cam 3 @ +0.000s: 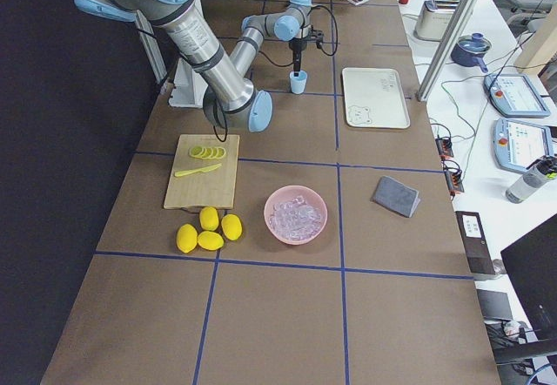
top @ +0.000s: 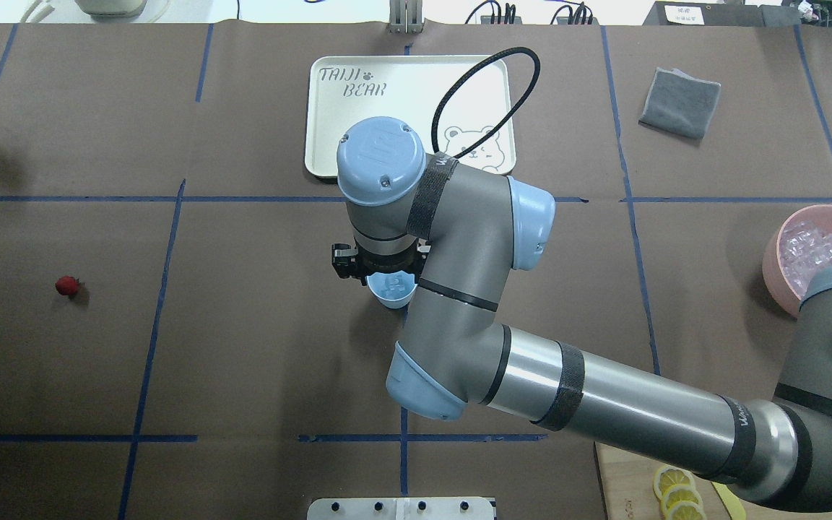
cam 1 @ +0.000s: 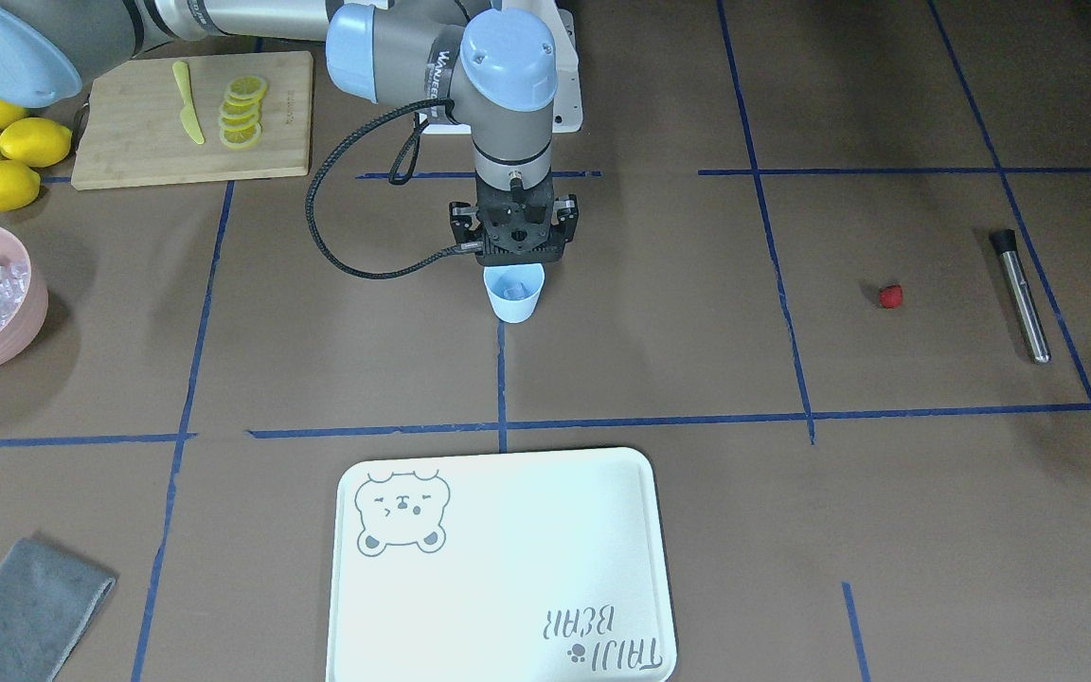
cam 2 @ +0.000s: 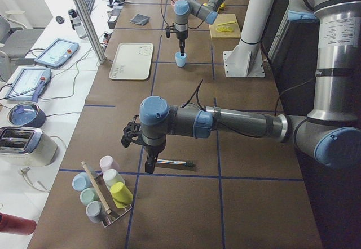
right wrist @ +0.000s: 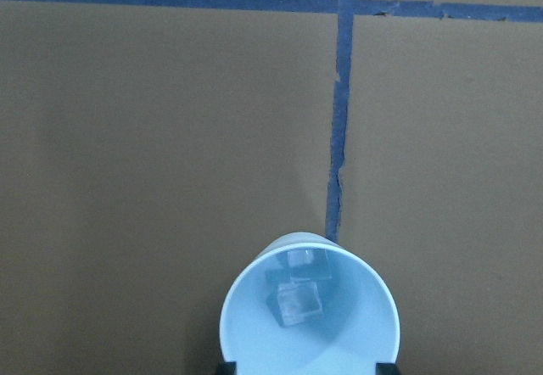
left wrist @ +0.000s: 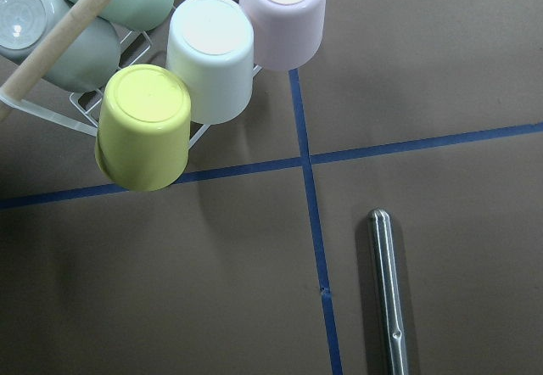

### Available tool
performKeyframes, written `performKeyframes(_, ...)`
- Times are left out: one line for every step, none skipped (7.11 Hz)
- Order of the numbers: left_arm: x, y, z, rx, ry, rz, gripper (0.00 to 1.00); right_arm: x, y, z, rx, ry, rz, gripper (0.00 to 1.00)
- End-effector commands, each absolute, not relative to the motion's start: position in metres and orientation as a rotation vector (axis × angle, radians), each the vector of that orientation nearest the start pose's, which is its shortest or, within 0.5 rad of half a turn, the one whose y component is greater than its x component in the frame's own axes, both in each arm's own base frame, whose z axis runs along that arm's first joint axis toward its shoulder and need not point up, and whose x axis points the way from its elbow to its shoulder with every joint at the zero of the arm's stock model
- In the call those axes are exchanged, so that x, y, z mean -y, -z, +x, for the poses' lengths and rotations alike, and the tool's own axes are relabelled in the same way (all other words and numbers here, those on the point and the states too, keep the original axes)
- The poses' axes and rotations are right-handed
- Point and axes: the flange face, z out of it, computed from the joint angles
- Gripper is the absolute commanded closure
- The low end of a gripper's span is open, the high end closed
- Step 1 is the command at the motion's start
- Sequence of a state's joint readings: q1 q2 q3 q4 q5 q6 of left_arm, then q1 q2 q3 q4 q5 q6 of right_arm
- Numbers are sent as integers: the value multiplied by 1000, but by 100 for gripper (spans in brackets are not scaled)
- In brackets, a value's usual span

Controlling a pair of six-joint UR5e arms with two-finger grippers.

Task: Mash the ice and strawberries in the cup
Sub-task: 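Open the right gripper to drop the cube into the cup, then move the right gripper back into the ice bowl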

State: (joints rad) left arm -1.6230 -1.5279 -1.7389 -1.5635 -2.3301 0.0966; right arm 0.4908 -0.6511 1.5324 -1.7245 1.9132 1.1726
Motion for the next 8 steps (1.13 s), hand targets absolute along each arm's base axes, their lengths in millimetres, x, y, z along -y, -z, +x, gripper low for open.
performKeyframes(475, -598, -90, -748, -88, 170, 0, 447, -108, -557, 827, 5, 40, 1)
performKeyframes(475, -598, -89, -748, -90, 171, 0, 450, -120, -507, 837, -15, 24, 1)
performKeyframes(475, -595, -90, -748, -90, 176, 0, 444, -144, -447, 846, -47, 49, 1)
performKeyframes(475, -592, -90, -747, -93, 183, 0, 439, -173, -383, 858, -43, 98, 1)
performKeyframes(475, -587, -90, -746, -96, 190, 0, 432, -203, -331, 844, 10, 151, 1)
performKeyframes(475, -587, -90, -748, -96, 190, 0, 430, -241, -296, 809, 26, 150, 1)
performKeyframes(475, -586, -89, -748, -98, 191, 0, 435, -274, -263, 767, 70, 158, 1)
performKeyframes(475, -585, -90, -747, -97, 193, 0, 440, -306, -231, 737, 100, 157, 1)
